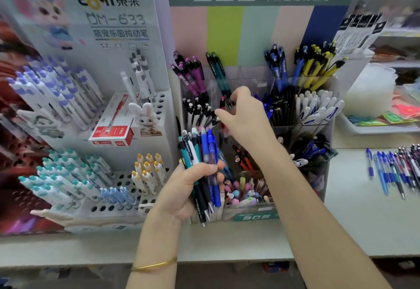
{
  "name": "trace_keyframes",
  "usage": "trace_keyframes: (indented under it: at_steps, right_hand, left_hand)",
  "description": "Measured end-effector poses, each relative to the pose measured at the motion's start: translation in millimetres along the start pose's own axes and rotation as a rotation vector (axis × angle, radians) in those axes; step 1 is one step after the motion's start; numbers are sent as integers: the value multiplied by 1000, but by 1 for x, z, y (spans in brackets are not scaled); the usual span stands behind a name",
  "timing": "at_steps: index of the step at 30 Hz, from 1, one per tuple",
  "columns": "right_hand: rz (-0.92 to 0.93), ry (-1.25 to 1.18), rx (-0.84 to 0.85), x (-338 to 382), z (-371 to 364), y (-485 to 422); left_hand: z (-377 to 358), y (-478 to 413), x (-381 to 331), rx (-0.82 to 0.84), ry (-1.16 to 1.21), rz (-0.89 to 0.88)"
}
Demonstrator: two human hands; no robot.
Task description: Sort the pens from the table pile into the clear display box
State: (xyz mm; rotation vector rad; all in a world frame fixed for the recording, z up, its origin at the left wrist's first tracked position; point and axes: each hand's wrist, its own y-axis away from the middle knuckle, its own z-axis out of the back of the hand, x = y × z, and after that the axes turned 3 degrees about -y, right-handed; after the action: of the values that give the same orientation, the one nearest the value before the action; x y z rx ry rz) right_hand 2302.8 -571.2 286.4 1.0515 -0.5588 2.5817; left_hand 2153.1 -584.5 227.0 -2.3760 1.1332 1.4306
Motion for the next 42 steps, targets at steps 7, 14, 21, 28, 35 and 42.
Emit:
trace_keyframes:
  at_steps: [7,14,21,28,35,42]
  right_hand:
    - [26,-288,30,-4,16,48]
    - [-208,-319,436,-18,24,55]
    - [-236,-498,175,-23,25,64]
    - [-403,-554,318,-30,25,66]
    - [-154,-455,-68,-40,22,76]
    - [-45,-343,-20,-37,27,78]
  left_hand:
    - [1,6,14,139,-81,-22]
    - [3,25,25,258,-220,35]
    - [4,38,33,283,-255,69]
    - [0,44,44,202,-367,156]
    - [4,42,45,106,-408,161]
    - [5,42,49,91,-423,135]
